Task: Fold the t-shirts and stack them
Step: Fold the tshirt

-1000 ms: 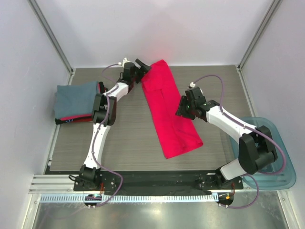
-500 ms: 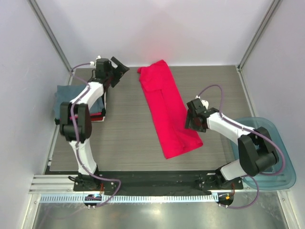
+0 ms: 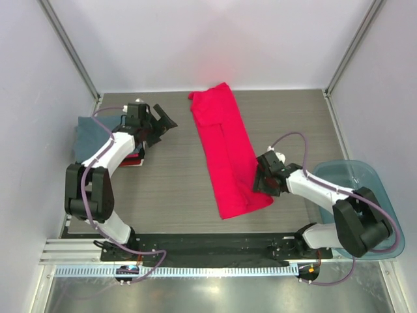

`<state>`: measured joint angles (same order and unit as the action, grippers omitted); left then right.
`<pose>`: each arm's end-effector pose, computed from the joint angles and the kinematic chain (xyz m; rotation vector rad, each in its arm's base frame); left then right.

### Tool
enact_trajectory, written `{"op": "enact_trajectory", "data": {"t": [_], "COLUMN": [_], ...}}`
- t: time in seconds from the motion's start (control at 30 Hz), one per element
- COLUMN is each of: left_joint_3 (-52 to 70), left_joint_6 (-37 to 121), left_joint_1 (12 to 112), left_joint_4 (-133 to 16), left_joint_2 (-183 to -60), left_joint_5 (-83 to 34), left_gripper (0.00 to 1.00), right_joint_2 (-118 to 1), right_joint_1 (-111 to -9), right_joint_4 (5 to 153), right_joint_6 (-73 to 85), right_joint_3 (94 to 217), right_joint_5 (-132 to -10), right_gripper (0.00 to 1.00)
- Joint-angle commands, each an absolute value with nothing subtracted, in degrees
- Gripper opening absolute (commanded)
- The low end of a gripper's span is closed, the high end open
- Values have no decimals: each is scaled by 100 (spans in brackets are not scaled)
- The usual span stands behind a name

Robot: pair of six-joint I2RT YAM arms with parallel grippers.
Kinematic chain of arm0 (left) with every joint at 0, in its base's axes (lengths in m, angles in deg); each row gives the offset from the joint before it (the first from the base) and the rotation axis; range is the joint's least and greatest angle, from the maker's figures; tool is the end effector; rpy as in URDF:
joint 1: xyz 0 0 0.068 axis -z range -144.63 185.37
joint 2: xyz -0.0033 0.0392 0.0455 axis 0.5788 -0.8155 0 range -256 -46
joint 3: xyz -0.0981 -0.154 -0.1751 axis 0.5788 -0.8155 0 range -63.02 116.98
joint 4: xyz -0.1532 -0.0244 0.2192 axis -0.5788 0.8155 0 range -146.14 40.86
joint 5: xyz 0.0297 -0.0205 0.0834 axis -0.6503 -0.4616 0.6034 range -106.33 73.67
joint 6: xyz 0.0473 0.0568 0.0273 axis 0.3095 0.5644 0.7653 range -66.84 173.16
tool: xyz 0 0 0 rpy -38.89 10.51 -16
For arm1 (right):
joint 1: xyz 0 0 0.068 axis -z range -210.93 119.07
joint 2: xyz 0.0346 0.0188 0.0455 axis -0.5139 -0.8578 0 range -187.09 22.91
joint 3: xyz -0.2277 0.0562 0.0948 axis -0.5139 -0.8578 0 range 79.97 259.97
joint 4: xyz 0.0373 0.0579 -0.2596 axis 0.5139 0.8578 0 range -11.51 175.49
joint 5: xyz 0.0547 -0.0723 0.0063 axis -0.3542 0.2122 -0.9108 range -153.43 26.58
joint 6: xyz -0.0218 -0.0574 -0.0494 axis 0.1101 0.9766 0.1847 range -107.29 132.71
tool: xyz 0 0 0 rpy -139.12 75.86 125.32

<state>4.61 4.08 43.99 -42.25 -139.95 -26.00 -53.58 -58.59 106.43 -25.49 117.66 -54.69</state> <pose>0.3909 -0.0709 0.2074 -0.7300 2.2497 -0.7045 0.2290 0.1085 0.1094 0.2919 2.7011 0.1298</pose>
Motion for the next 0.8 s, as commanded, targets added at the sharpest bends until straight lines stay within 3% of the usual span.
{"op": "enact_trajectory", "data": {"t": [0.0, 0.2, 0.4, 0.67, 0.77], "left_joint_3": [299, -684, -2100, -2259, -2479], "left_joint_6": [912, 660, -335, 298, 254], "left_joint_1": [4574, 4635, 4574, 4451, 4810], "left_joint_4": [-3690, -3749, -4250, -4340, -4235], "left_joint_2": [-13337, -12379, -11272, -10822, -10656], "left_joint_5": [-2240, -1949, -1203, -2720, -3074], "left_gripper": [99, 99, 100, 99, 91], "right_joint_2": [-4961, -4943, -4662, -4679, -4530], "right_joint_1": [-6483, -7828, -7944, -7856, -7856], "right_joint_4": [10828, 10628, 10960, 10978, 11013], "right_joint_6": [-3140, -4037, -3986, -3757, -3827], "right_joint_3": [11521, 11582, 11907, 12119, 12013], "right_joint_5": [-5947, -6008, -5210, -5050, -5147], "right_gripper": [58, 59, 65, 65, 61]}}
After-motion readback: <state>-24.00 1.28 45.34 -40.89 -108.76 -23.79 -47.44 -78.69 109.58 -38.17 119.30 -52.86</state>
